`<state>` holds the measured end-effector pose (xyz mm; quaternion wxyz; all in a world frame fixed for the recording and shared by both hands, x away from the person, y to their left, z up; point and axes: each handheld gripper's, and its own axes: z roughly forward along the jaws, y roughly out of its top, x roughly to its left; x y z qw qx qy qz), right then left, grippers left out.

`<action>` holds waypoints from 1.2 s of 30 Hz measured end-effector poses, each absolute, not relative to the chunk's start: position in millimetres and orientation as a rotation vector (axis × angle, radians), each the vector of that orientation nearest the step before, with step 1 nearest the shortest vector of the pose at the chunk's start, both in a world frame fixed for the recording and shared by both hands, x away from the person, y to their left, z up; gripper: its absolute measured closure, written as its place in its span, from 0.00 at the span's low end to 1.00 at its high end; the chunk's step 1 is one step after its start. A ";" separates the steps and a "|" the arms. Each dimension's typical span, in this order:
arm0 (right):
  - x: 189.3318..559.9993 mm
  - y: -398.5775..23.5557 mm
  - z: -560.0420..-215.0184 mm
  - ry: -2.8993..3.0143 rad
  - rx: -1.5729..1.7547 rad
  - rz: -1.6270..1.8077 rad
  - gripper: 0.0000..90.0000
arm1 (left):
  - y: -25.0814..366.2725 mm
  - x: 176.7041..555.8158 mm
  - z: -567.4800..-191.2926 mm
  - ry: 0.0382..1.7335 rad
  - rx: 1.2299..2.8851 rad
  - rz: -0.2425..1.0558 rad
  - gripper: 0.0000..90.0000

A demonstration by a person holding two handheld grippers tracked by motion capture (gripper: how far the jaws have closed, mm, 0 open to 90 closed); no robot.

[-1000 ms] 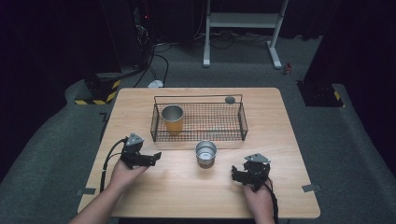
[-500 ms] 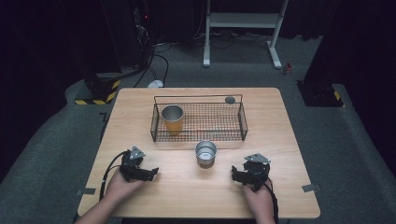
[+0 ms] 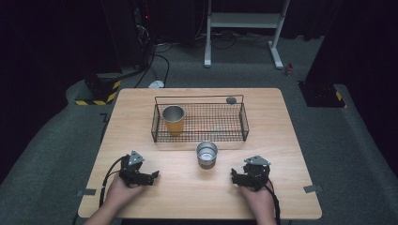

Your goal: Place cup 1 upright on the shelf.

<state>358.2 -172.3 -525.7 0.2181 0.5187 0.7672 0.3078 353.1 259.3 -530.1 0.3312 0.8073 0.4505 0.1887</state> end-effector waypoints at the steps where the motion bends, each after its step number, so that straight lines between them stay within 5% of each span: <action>1: 358.3 -172.2 -525.6 2.125 1.439 0.853 0.09 | 259.6 352.8 -530.2 1.180 2.108 0.497 0.00; 36: 348.5 -140.5 -508.5 2.174 1.279 1.017 0.16 | 262.0 351.5 -530.4 1.212 2.084 0.515 0.02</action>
